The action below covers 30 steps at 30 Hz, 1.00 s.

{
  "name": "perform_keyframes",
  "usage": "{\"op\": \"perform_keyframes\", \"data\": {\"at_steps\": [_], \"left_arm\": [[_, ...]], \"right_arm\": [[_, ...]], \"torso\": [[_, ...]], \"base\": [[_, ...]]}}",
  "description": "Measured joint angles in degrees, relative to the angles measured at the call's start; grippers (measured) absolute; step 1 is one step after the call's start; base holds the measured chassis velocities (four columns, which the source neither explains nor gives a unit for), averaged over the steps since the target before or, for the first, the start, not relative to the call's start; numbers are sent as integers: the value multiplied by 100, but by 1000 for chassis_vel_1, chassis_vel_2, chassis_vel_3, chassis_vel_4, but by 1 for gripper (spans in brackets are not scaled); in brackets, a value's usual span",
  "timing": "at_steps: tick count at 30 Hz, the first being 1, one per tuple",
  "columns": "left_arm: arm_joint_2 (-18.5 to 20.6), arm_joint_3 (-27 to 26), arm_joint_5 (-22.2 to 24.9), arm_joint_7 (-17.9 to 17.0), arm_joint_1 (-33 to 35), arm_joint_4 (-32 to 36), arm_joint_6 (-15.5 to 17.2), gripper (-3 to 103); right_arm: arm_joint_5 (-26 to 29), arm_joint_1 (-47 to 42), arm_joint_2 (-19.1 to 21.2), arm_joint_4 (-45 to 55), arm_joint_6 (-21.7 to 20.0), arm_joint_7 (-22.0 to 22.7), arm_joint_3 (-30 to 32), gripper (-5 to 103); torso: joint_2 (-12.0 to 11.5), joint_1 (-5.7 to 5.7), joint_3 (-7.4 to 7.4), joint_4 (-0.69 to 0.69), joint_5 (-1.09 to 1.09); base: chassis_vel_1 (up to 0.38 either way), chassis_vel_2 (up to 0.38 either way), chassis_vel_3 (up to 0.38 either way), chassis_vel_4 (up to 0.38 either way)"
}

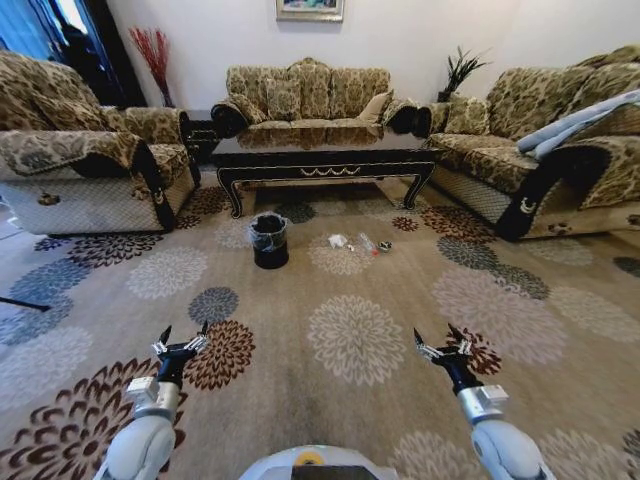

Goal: Move to the front of the table and pick up the trash from the floor, then place it into the trash bin.

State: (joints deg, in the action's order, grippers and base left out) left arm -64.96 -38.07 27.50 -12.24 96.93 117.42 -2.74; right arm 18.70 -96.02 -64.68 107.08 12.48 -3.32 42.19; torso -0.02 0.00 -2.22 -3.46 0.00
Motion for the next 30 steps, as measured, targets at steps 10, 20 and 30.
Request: {"op": "perform_keyframes", "data": {"at_steps": [10,20,30], "left_arm": [[-25,-16,11,-16,-18,2,67,100],[-13,24,11,-19,-92,-9,94,100],[-10,53,25,-35,-92,-43,121,100]], "right_arm": [[-44,27,28,-29,2,-10,-60,100],[-62,29,73,-40,0,-12,-91,100],[-74,1,69,-40,-7,-11,-97,100]], "torso": [[0,0,-6,0,-1],[0,0,-8,0,0],[0,0,-10,0,-1]], "base": [[-171,163,168,-165],[-135,138,135,-134],[-163,159,159,-166]]}}
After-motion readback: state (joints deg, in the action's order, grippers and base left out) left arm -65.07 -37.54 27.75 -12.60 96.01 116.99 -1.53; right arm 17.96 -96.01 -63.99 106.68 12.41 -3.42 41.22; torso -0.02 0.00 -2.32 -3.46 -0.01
